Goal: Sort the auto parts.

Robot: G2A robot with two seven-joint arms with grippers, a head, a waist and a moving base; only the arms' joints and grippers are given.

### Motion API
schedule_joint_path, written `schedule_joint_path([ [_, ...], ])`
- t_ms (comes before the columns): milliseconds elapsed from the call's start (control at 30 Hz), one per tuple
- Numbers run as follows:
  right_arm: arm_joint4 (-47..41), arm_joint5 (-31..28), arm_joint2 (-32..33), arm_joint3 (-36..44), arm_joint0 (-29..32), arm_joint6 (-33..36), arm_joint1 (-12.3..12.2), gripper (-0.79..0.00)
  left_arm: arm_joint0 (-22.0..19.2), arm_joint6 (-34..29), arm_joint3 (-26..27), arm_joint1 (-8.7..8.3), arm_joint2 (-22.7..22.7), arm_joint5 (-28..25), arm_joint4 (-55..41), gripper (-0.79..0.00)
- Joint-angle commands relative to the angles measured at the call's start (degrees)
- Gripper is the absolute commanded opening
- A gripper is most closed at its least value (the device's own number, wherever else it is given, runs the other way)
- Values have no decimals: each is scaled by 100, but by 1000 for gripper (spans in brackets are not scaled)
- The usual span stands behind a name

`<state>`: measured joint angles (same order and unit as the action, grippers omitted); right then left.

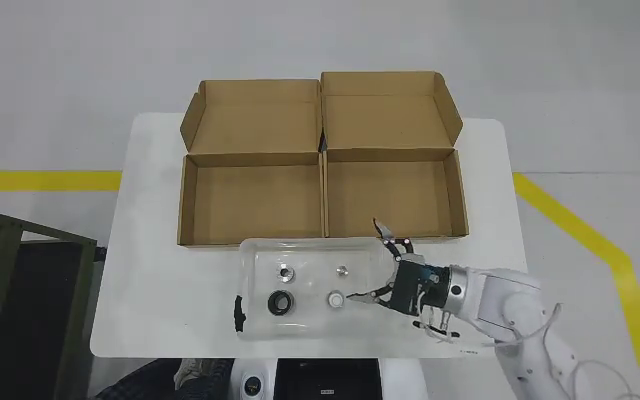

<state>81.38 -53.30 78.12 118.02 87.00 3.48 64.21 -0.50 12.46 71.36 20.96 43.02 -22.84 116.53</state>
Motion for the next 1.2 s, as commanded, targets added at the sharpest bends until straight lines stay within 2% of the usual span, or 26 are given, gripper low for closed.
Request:
schedule_joint_path([
  [0, 10, -57, -130, -18, -3, 110, -6, 0, 0, 0, 0, 0, 0, 0, 0, 0],
  [367, 207, -262, -715, -154, -253, 692, -30, 0, 0, 0, 0, 0, 0, 0, 0, 0],
  [733, 303, -270, -1044, -362, -373, 927, -60, 0, 0, 0, 0, 0, 0, 0, 0, 0],
  [800, 305, -268, -1061, -387, -383, 943, -69, -22, 0, 0, 0, 0, 0, 0, 0, 0],
  [833, 303, -278, -1070, -400, -385, 950, -75, -77, 0, 0, 0, 0, 0, 0, 0, 0],
  [900, 309, -299, -1086, -423, -387, 968, -86, -108, 0, 0, 0, 0, 0, 0, 0, 0],
  [967, 310, -319, -1104, -450, -391, 1000, -98, -191, 0, 0, 0, 0, 0, 0, 0, 0],
  [1067, 309, -341, -1139, -519, -406, 1058, -112, -231, 0, 0, 0, 0, 0, 0, 0, 0],
  [1167, 302, -352, -1179, -594, -437, 1117, -124, -219, 0, 0, 0, 0, 0, 0, 0, 0],
])
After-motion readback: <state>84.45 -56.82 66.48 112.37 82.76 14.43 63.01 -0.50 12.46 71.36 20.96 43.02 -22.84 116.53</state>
